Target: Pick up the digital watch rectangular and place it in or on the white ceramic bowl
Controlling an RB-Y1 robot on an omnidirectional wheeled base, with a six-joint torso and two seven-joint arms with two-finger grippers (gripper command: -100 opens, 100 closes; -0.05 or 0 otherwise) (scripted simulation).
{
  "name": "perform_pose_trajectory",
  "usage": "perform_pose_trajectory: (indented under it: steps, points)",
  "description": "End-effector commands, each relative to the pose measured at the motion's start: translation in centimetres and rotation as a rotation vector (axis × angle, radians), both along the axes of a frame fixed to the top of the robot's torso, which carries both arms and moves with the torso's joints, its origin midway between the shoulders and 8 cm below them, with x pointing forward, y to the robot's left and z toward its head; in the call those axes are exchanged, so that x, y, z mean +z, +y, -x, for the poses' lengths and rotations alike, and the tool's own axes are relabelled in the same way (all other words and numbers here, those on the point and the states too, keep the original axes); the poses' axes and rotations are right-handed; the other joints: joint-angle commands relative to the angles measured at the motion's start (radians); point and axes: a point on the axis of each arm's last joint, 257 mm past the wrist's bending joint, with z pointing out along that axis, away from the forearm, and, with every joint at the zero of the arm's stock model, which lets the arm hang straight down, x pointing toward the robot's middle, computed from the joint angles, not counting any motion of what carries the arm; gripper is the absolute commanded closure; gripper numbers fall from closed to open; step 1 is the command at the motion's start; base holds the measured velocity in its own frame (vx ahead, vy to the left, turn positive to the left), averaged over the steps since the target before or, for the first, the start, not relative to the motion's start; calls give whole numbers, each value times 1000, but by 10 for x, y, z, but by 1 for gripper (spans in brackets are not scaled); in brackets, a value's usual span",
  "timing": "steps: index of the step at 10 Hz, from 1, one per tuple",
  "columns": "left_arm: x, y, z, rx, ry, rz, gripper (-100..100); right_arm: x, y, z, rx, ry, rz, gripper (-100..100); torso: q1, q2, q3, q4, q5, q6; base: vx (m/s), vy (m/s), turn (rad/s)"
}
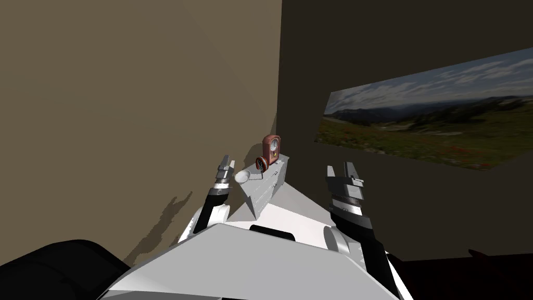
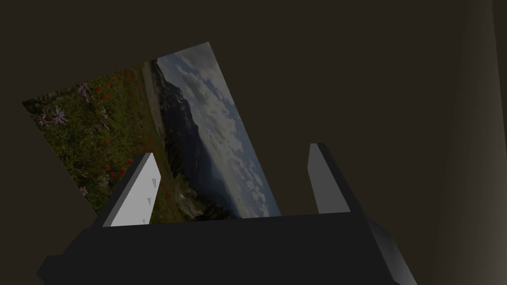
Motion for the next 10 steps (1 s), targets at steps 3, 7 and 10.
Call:
perform_pose_trajectory:
  steps: [3,7,10]
  points:
    - [-22,3,-11,-4,86,-76,-100,0,0,0,0,0,0,0,-4,-2,-1,0,-1,0,34,-67,-8]
    - [-70,22,-28,36,245,-143,-100,0,0,0,0,0,0,0,-8,-6,-4,-1,-2,0,86,-122,-12]
    - [-103,37,-35,68,351,-179,-100,0,0,0,0,0,0,0,-8,-5,-3,-1,-2,0,68,-125,-10]
